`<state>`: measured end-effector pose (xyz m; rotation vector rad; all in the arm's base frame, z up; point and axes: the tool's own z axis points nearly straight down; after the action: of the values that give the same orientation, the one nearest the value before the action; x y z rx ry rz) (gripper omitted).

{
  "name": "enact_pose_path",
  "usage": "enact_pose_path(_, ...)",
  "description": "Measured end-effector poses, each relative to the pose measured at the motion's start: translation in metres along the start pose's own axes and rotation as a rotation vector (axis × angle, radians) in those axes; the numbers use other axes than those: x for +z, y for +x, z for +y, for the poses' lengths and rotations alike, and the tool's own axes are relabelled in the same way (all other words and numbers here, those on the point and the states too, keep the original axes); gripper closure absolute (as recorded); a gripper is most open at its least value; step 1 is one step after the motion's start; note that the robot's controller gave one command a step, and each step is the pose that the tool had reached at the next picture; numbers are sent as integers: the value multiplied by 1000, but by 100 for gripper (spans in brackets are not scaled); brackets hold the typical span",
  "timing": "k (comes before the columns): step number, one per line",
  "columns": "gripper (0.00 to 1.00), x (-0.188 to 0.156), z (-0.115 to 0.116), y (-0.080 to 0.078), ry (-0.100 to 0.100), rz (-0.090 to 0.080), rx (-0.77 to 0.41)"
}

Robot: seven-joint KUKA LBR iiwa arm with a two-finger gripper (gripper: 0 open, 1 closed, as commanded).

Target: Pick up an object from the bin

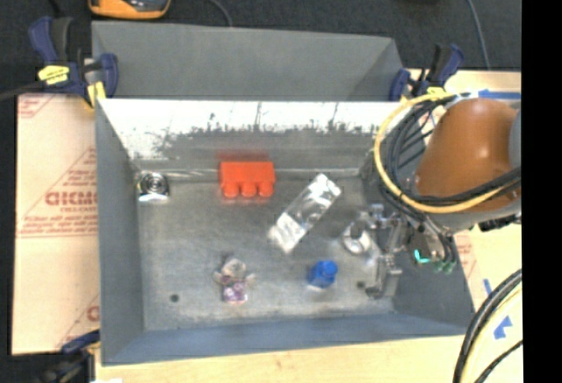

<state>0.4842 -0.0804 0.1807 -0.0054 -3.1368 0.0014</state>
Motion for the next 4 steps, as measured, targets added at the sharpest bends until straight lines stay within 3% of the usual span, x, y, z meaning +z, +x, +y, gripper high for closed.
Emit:
enact_pose_path(1, 0, 113, -14, -62, -2, -8, 65)
enact_pose_path(2, 0, 109, -68, -84, 4, -12, 73)
enact_pose_path(4, 0, 108, -70, -86, 7, -17, 69)
